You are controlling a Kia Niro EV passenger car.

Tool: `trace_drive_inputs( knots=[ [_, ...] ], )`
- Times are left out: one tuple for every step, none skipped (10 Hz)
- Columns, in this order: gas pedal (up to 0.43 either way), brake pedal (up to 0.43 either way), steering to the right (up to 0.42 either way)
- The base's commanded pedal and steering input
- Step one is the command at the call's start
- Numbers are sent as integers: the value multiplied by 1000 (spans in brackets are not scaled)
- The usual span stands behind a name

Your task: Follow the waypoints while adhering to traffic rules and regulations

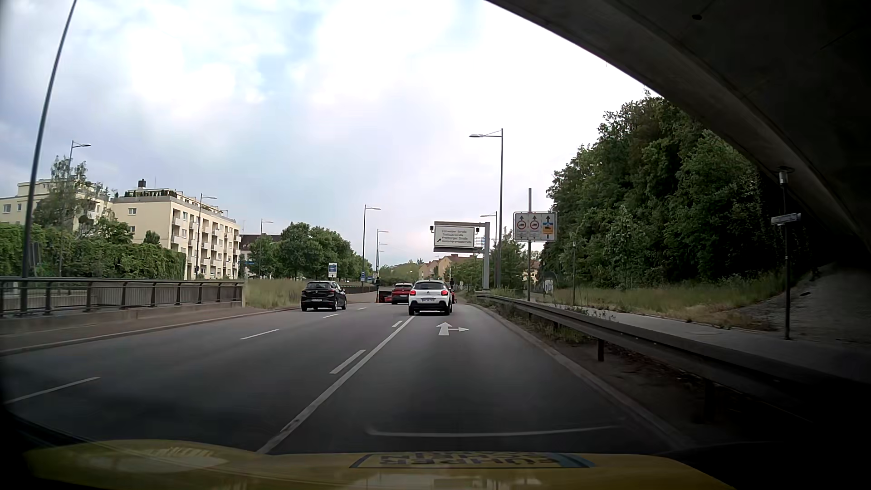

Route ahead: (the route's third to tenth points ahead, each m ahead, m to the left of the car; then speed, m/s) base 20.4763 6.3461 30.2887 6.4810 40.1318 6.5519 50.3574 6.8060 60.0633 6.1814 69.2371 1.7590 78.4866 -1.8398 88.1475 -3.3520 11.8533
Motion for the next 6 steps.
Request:
trace_drive_inputs(
  knots=[
    [87, 0, 7],
    [87, 0, 7],
    [110, 0, 6],
    [118, 0, 6],
    [118, 0, 6],
    [118, 0, 4]
  ],
)
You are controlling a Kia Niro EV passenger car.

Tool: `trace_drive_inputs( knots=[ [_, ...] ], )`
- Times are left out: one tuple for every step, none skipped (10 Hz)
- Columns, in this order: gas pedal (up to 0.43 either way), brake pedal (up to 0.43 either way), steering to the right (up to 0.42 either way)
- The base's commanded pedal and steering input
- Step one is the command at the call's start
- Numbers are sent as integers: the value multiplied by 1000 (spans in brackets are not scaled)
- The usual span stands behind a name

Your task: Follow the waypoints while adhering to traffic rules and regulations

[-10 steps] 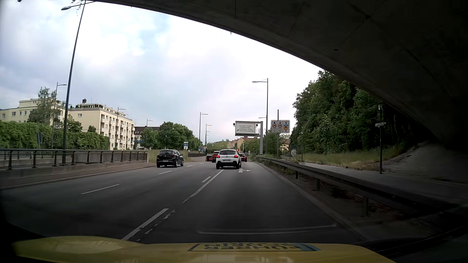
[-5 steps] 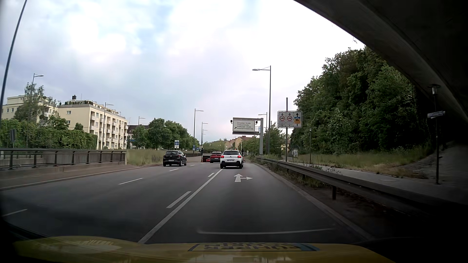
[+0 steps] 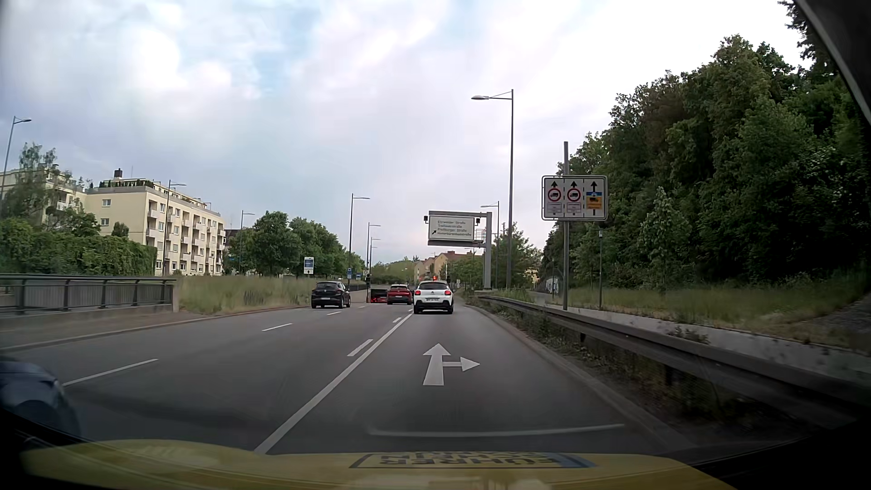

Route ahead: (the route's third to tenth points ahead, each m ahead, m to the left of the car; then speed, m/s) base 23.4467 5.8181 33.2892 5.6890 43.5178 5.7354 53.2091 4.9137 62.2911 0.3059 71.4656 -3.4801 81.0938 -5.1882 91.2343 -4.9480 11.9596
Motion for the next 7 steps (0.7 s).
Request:
trace_drive_inputs(
  knots=[
    [118, 0, 2],
    [118, 0, 2],
    [118, 0, 1],
    [118, 0, 1],
    [118, 0, 1],
    [118, 0, 2],
    [118, 0, 2]
  ],
)
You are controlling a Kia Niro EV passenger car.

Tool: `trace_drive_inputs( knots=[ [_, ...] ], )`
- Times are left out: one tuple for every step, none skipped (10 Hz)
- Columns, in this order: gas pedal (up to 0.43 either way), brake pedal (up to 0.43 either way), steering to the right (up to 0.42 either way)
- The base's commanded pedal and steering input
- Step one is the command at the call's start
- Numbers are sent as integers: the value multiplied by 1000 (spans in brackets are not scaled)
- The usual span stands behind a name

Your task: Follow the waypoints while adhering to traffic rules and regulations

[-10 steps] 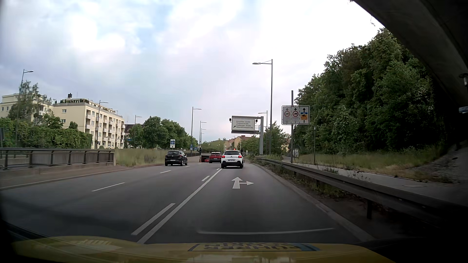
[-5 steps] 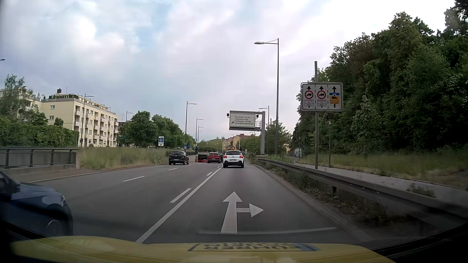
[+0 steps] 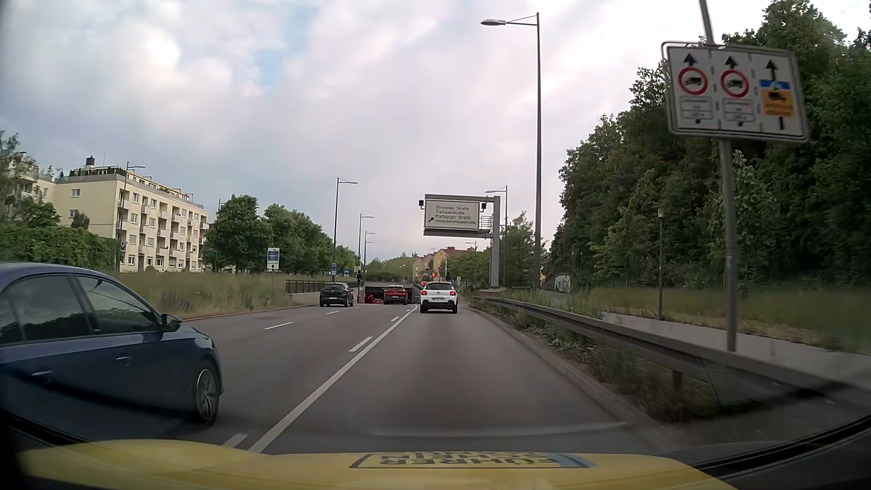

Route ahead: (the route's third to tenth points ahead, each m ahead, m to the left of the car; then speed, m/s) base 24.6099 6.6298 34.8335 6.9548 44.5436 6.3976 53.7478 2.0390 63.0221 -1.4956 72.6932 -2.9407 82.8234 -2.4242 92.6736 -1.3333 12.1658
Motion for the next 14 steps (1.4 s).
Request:
trace_drive_inputs(
  knots=[
    [118, 0, 1],
    [110, 0, 0],
    [110, 0, -1],
    [110, 0, -1],
    [98, 0, -2],
    [98, 0, -4],
    [87, 0, -5],
    [87, 0, -5],
    [79, 0, -4],
    [67, 0, -5],
    [59, 0, -5],
    [59, 0, -7],
    [59, 0, -7],
    [59, 0, -7]
  ],
)
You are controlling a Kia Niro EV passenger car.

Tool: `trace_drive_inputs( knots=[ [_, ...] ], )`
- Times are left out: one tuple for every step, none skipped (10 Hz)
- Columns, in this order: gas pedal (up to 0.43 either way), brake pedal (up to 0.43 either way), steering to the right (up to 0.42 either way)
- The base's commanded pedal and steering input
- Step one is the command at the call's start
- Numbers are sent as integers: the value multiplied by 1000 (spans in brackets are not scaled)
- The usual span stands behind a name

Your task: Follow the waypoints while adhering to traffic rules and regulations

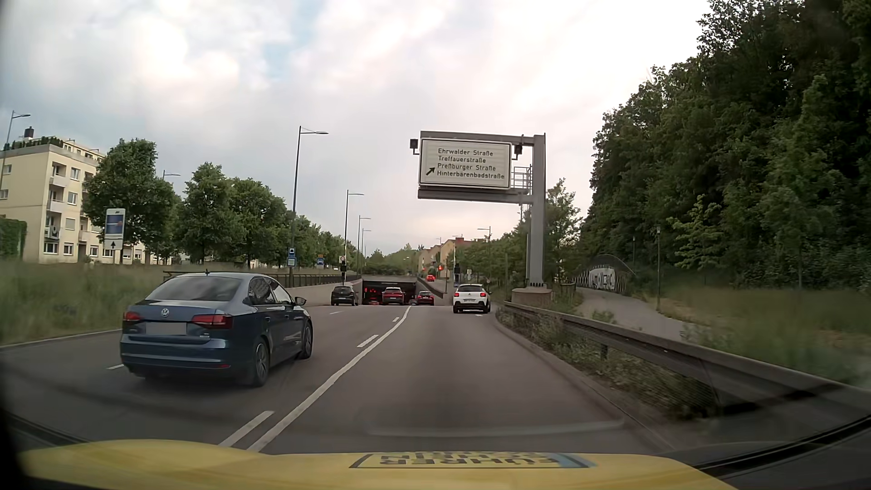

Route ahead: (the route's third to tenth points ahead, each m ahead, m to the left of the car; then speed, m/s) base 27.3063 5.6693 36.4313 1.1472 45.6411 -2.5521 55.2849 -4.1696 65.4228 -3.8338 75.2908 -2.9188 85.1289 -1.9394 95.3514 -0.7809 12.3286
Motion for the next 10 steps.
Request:
trace_drive_inputs(
  knots=[
    [67, 0, -7],
    [67, 0, -7],
    [67, 0, -7],
    [67, 0, -7],
    [67, 0, -7],
    [67, 0, -7],
    [59, 0, -7],
    [47, 0, -7],
    [39, 0, -7],
    [39, 0, -7]
  ],
)
